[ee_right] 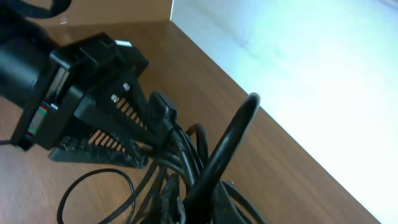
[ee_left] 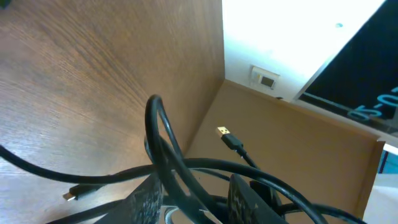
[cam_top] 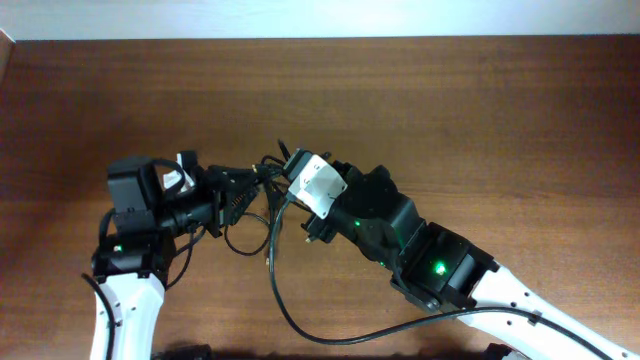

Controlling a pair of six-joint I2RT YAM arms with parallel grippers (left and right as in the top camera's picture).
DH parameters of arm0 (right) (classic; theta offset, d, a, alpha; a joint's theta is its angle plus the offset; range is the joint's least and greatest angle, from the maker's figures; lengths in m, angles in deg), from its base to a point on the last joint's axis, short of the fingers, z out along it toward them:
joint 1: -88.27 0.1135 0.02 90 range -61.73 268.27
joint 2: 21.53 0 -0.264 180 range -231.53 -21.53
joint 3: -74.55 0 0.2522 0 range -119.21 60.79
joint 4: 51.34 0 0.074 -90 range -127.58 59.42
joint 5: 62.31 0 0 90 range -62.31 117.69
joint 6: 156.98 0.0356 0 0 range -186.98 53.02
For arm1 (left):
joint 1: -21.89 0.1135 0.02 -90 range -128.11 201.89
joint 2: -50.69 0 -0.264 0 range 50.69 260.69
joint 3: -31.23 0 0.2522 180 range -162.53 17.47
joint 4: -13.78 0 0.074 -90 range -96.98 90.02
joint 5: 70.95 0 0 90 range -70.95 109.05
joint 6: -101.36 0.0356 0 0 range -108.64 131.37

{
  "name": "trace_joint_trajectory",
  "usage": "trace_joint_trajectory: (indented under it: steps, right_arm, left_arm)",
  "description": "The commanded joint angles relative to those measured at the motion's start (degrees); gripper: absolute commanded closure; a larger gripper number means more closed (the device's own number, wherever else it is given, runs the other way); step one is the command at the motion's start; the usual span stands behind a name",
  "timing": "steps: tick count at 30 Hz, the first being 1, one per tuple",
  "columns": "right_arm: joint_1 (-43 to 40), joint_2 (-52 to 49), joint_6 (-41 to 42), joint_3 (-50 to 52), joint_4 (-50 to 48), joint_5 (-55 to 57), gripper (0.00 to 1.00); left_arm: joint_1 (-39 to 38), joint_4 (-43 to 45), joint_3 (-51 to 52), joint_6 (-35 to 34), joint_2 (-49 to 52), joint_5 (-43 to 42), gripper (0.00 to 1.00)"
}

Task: Untangle cables

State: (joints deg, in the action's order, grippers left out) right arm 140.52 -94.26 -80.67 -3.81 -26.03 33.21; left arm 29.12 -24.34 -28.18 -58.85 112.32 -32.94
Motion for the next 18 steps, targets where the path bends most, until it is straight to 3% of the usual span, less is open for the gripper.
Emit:
trace_joint_trajectory:
  steps: [1,2,6,9,11,18]
  right_arm:
    - [2.3,0.8,0.7,-1.3,-0.9,-0.5,0.96]
    - [3.0,0.7,1.0,-1.3,-0.9,-0.5,0.96]
    - [3.3,0.7,2.1,-1.3,-1.1,5.2,0.96]
    - [3.2,0.7,2.2,-1.3,-1.1,19.2,0.96]
    - [1.3,0.7,2.7,-1.3,-0.5,27.6,0.96]
    - [-8.5,0.7,16.2,-1.3,7.1,28.1,0.96]
  left_arm:
    - [-1.9,3.1,-0.2,-2.7,0.1,1.6,0.65]
    - [-2.0,4.2,-0.2,-2.7,0.1,1.9,0.67]
    - [-1.9,4.6,-0.2,-2.7,0.1,1.9,1.00]
    - [-1.9,6.0,-0.2,-2.6,0.1,-1.6,0.99]
    - [-1.9,14.4,-0.2,-2.6,0.1,-7.0,0.94]
    - [-1.4,14.9,-0.2,-2.6,0.1,-10.0,0.91]
